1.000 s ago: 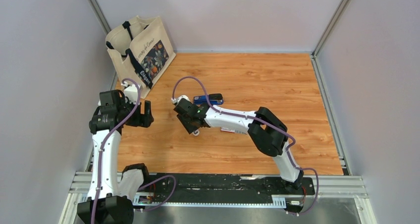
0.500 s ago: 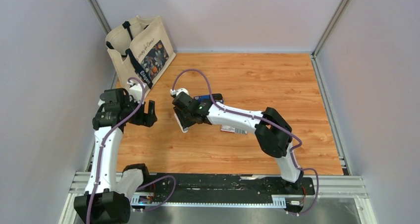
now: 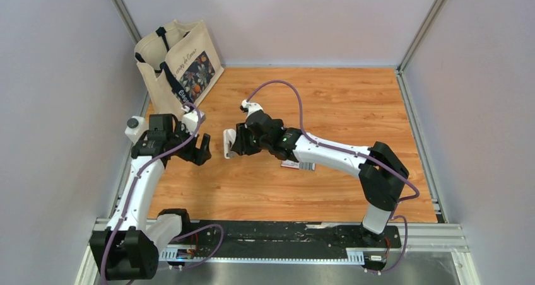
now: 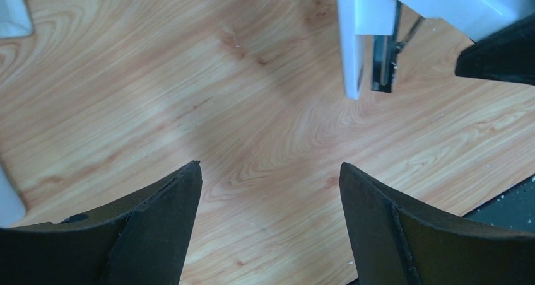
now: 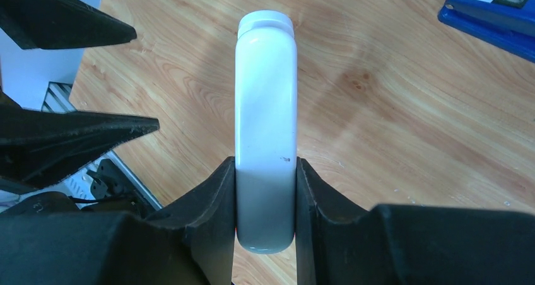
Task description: Unload the staples from the stapler
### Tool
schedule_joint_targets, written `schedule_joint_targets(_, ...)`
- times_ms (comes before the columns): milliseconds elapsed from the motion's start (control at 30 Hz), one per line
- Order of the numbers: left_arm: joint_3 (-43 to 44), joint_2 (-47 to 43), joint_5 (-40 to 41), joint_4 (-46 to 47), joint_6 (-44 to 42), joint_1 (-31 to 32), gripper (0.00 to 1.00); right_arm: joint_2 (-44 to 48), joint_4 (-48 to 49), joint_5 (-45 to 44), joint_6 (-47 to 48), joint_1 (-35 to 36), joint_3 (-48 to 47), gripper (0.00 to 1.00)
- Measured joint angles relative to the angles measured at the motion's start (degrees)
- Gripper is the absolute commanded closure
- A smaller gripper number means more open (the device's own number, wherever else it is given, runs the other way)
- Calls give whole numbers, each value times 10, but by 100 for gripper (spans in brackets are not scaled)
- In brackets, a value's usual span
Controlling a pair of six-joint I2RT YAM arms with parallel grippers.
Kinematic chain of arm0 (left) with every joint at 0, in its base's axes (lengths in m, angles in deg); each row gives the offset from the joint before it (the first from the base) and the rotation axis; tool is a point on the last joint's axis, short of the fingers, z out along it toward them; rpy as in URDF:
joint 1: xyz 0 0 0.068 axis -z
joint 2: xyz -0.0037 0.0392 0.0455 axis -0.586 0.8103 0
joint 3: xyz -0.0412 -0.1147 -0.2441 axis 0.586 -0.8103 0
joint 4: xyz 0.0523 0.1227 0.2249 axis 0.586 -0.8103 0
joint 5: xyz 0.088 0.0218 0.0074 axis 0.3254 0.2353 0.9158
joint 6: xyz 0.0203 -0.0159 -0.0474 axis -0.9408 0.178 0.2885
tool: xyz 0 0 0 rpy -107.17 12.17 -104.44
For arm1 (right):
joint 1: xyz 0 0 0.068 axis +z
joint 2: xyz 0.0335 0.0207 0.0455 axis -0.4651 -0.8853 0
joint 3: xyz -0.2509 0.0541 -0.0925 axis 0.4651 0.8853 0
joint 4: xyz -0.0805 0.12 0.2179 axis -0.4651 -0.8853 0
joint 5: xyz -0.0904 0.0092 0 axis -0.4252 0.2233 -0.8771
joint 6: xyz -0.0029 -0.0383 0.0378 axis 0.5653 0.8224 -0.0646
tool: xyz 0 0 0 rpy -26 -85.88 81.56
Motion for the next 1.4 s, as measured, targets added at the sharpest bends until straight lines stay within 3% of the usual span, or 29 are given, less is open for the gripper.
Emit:
schedule_joint_targets(333, -48, 4, -12, 33, -36, 114, 12, 7, 76, 34, -53, -6, 56, 99)
schedule_joint_targets(633, -63, 11, -3, 66, -72, 119, 19, 42, 107, 48, -73, -5, 58, 99)
schedule_joint_targets(833, -68, 11, -13, 85, -82, 119, 42, 49, 128, 60, -85, -5, 71, 100)
schedule_joint_targets(1100, -72, 11, -17, 89, -99, 119, 48, 49, 142, 68, -96, -5, 92, 100)
schedule_joint_targets(1400, -87, 5, -17, 94, -116, 120, 70, 49, 171, 90, -119, -11, 102, 100)
